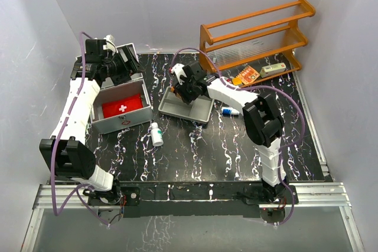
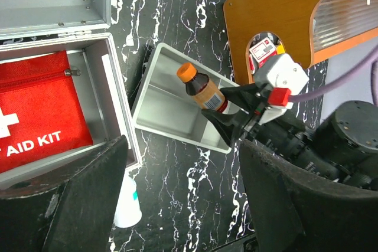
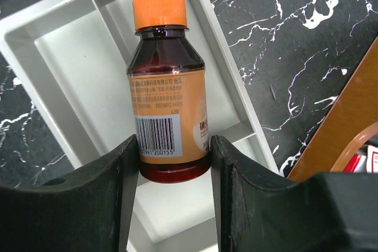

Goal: Organize the medicine kit

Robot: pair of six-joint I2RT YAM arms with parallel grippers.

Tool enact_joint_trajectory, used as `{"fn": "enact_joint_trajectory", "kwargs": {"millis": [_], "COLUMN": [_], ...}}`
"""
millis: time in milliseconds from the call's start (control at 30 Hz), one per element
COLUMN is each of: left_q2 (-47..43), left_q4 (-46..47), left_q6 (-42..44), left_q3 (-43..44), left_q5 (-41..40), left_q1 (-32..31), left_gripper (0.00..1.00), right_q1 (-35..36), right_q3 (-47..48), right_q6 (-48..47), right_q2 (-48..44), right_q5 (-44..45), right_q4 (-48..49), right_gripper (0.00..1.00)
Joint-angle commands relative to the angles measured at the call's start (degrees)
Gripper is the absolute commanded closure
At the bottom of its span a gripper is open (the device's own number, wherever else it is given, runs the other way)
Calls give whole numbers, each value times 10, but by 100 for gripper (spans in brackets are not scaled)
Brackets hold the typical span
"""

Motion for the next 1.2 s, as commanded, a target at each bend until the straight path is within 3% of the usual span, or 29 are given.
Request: {"fn": "enact_joint_trajectory", "kwargs": {"millis": [0, 267, 533, 667, 833, 1033, 1167], "left_q2": [-6, 3, 5, -7, -37, -106, -141], "left_q4": [5, 1, -7, -13, -28, -38, -43], "left_q6": [-3, 1, 7, 7, 9, 2, 6], "left_q3": [23, 33, 39, 35, 10, -61, -77], "left_q5": [16, 11, 4, -5, -30, -52, -63], "left_q1": [-4, -3, -4, -3, -3, -3, -4], "left_gripper": [26, 25, 24, 24, 24, 23, 23], "right_q1": [-11, -13, -15, -16, -17, -8, 38], "right_q3": [53, 60, 61, 57, 49, -15, -98], "right_q6": [-38, -36, 3, 34, 123, 296, 368], "right_q2": [12, 33, 23, 5, -27, -92, -132], "right_q5": [8, 16, 68, 90, 98, 11, -28], "right_q4": [5, -1, 14, 23, 31, 39, 81], "right_gripper": [69, 57, 39, 36, 34, 33, 32]}}
